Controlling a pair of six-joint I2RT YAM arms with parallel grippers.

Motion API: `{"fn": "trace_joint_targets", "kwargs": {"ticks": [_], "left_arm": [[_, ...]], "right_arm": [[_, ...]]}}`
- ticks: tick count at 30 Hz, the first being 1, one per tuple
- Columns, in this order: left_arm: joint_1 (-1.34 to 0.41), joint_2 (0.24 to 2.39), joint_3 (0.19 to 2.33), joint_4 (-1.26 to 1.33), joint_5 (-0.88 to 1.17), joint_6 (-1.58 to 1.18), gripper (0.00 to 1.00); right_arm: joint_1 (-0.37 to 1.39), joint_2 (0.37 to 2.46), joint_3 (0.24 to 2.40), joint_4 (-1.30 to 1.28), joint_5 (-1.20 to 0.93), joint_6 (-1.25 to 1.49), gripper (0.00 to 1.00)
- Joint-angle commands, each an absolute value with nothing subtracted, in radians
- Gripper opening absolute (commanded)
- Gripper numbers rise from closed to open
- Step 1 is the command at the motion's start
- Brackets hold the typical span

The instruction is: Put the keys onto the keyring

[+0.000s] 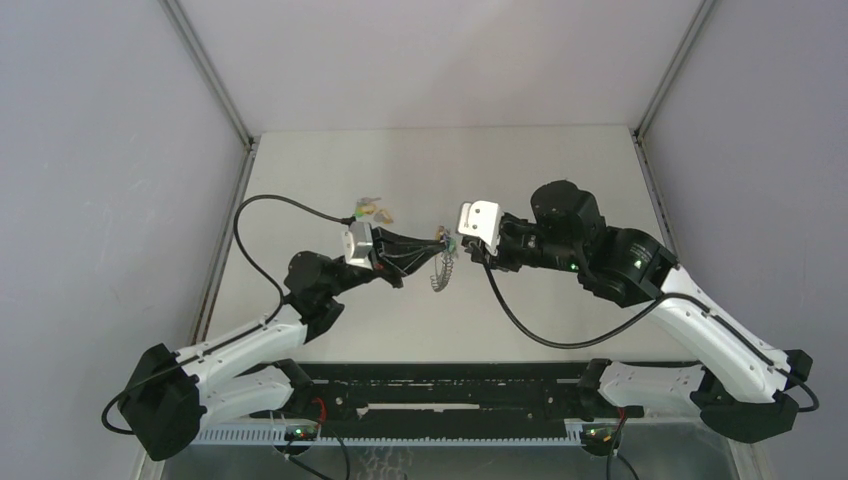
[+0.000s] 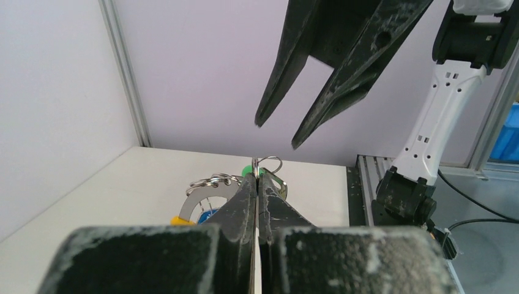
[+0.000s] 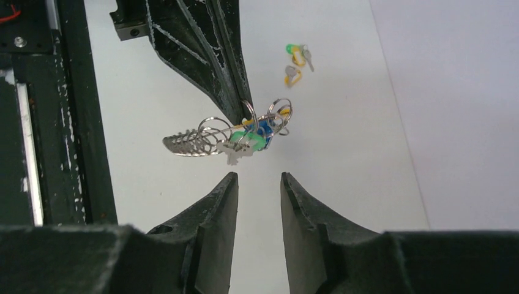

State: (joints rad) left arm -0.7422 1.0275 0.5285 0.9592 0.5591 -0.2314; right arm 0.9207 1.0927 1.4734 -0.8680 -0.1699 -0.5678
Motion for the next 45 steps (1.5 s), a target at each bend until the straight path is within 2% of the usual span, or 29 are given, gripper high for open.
{"fn": "trace_joint_targets", "kwargs": {"ticks": [1,17,20,27,45], "left_arm": [[-0.741,1.009,0.520,1.050,0.532,-0.269,0.00],[-0.741,1.010,0.516,1.047,0.488,-0.273,0.00],[-0.741,1.008,0.517,1.045,0.486,-0.272,0.00],[-0.741,0.997,0.511,1.060,0.459,-0.275,0.00],[-0.752,1.037,0.469,1.257,0.404,-0.360,0.00]], "right_arm": [[0.913,1.069,1.400,-0.669,-0.197,-0.499,0.32],[0.914,1.089,1.351,-0.570,-0.213,-0.406,0.31],[0.914,1.099,1.351,-0.575,-0.200,-0.408,0.24],[0.914,1.101,1.352,-0.621,-0.184,-0.420,0.00],[0.947,1.131,1.334,-0.527,-0.270,-0.359,0.00]]}}
